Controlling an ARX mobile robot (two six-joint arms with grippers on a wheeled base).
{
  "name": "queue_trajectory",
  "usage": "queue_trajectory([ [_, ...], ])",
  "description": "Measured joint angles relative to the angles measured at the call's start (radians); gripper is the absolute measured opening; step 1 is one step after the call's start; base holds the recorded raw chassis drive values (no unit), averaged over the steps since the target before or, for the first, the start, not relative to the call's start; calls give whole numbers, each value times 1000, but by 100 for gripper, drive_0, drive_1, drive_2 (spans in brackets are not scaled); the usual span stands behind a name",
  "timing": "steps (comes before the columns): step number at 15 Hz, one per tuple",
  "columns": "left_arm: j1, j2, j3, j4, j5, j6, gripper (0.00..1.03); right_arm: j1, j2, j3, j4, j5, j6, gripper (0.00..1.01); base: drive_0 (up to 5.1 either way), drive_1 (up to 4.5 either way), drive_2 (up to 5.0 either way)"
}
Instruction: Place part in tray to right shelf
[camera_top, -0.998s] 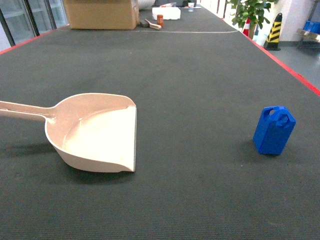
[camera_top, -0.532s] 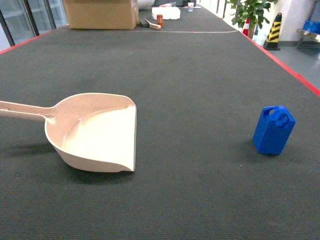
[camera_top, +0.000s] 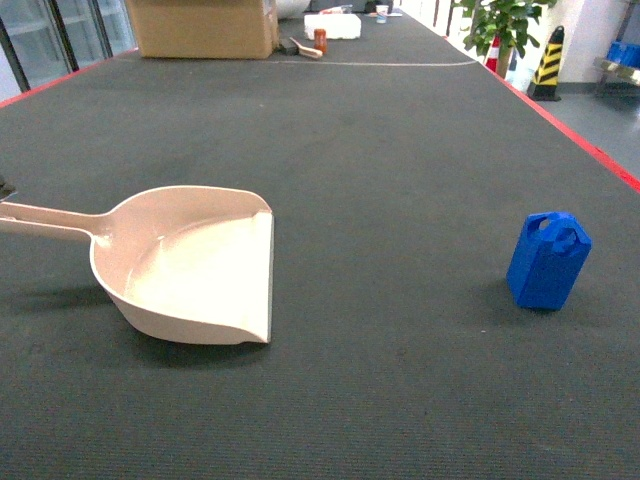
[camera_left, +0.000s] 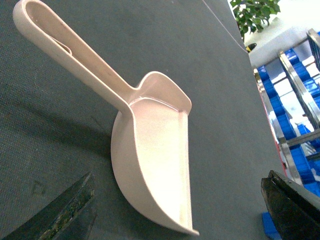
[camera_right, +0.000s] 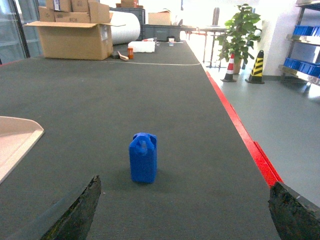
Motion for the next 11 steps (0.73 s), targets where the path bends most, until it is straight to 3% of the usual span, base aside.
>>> queue_trajectory([
  [2, 8, 230, 131, 47, -6, -74, 98, 0, 0, 0, 0, 0, 0, 98, 0, 0, 0],
  [3, 10, 416, 281, 52, -27, -125, 98, 0, 0, 0, 0, 0, 0, 98, 0, 0, 0],
  [8, 66, 649, 565, 8, -48, -220, 98, 0, 0, 0, 0, 0, 0, 98, 0, 0, 0],
  [11, 76, 726, 643, -1, -37, -269, 98, 0, 0, 0, 0, 0, 0, 98, 0, 0, 0],
])
